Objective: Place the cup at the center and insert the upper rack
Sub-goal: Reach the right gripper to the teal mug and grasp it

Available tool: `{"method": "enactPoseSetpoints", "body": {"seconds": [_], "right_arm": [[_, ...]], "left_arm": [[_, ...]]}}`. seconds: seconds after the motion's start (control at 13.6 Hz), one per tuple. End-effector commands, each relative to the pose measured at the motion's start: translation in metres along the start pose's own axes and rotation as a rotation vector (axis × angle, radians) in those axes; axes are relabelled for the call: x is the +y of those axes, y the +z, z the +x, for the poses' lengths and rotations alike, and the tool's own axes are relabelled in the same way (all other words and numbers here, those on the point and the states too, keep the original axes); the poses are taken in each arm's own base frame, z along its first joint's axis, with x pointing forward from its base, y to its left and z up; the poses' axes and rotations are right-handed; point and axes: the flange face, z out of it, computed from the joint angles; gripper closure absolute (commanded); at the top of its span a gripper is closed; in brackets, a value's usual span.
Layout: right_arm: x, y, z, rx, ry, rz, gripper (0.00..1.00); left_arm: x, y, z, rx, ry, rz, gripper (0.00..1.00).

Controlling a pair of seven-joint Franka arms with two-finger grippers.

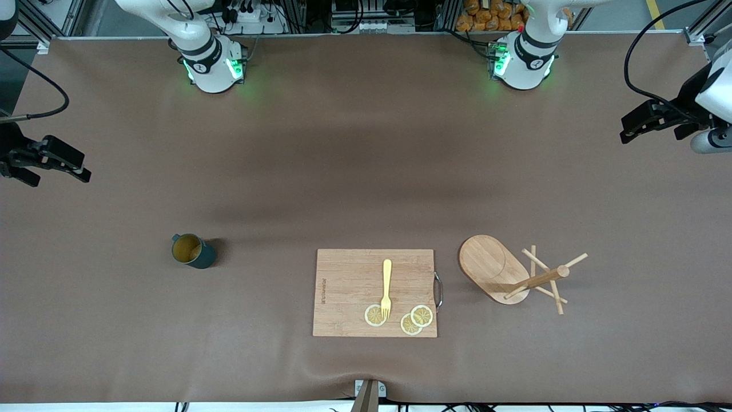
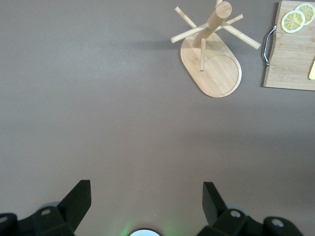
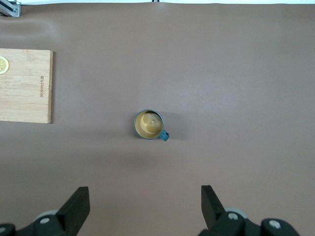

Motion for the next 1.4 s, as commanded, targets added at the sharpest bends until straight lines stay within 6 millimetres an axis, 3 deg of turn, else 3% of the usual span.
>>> {"method": "enactPoseSetpoints", "body": {"seconds": [0.0,0.52,0.59,0.96,1.18,1.33], "right_arm": [[0.002,0.001,0.003,-0.022,0.011,-0.007,0.0],[-0.001,0.004,0.002,-0.04,0.009,-0.017,0.0],[-0.002,0.016,0.007,-0.055,0.01,-0.016,0.0],[-0.009,0.114,0.046,-0.14,0.003,-0.018,0.0],[-0.033,0.188,0.062,-0.216,-0.031,-0.02,0.0],[-0.041,0.222,0.073,-0.196,-0.034,-0.007,0.0]], "left_arm": [[0.003,-0.008,-0.004,0.002,0.014,0.008,0.0],[-0.002,-0.003,-0.003,-0.013,0.018,0.002,0.0],[-0.003,-0.002,-0.003,-0.016,0.017,0.002,0.0],[0.0,0.002,-0.002,-0.024,0.02,0.003,0.0],[-0.001,0.006,-0.002,-0.031,0.019,0.004,0.0],[-0.001,0.006,-0.002,-0.031,0.019,0.004,0.0]]}}
